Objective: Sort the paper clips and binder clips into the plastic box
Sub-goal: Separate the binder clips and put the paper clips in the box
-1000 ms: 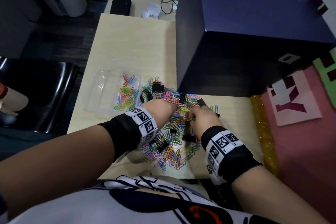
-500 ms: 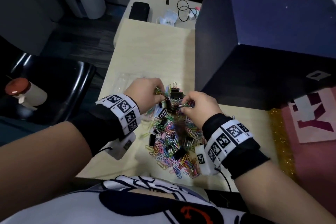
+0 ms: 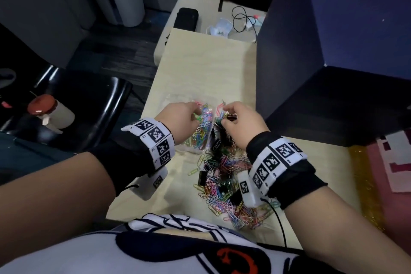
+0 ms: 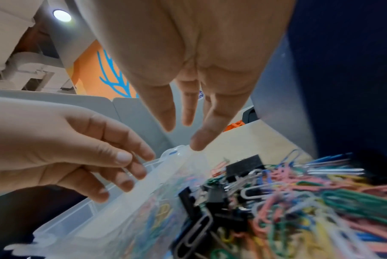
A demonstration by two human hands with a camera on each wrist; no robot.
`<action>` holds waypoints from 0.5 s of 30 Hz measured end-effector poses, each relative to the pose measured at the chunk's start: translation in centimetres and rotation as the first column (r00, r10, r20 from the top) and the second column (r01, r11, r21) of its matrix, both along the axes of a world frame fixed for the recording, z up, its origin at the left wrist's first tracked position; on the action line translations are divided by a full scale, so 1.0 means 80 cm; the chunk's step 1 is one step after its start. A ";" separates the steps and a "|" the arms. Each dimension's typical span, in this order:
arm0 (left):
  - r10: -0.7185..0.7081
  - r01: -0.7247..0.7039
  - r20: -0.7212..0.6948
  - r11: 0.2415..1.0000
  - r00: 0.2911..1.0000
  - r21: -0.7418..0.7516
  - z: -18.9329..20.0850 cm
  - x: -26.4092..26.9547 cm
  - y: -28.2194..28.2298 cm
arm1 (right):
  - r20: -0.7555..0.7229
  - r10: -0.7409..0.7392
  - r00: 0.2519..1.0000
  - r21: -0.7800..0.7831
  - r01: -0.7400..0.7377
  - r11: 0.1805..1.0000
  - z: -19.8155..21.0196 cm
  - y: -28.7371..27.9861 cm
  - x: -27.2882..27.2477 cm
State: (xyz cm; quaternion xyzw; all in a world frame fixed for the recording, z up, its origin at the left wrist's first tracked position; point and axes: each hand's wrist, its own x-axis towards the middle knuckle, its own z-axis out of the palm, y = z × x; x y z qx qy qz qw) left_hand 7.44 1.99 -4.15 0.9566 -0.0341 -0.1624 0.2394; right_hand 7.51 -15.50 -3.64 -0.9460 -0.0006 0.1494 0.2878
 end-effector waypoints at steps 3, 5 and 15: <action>-0.167 0.167 0.008 0.985 0.986 0.039 0.010 -0.006 -0.022 | -0.146 0.010 0.989 -0.153 -0.032 0.988 0.004 -0.033 -0.015; -0.312 0.312 -0.017 0.946 0.950 0.082 0.009 -0.016 -0.044 | -0.278 0.021 0.960 -0.321 -0.114 0.940 0.001 -0.056 -0.026; -0.582 0.604 -0.192 0.688 0.790 0.403 -0.029 -0.043 -0.111 | -0.294 0.103 0.950 -0.261 -0.184 0.948 -0.035 -0.116 -0.091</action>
